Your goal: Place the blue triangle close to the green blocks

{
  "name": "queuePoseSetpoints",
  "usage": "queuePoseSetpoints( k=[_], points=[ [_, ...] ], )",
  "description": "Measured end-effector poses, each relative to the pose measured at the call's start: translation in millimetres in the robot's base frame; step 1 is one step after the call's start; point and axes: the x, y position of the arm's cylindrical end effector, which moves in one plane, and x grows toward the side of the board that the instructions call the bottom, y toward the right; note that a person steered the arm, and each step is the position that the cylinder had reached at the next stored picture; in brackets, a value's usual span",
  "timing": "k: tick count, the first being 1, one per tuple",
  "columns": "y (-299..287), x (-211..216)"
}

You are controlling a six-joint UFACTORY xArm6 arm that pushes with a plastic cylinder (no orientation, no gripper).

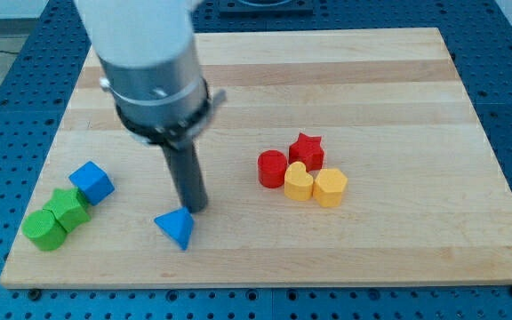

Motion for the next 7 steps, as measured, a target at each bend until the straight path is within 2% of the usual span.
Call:
queuePoseSetpoints(
  k=[1,2,3,4,5,6,7],
  points=[
    [-13.5,4.7],
    [-13.0,40.9],
    [39.6,62.2],
    [5.5,73.3],
    [-28.2,50.1],
    [-102.7,29.7],
    [-120.6,26.4]
  ],
)
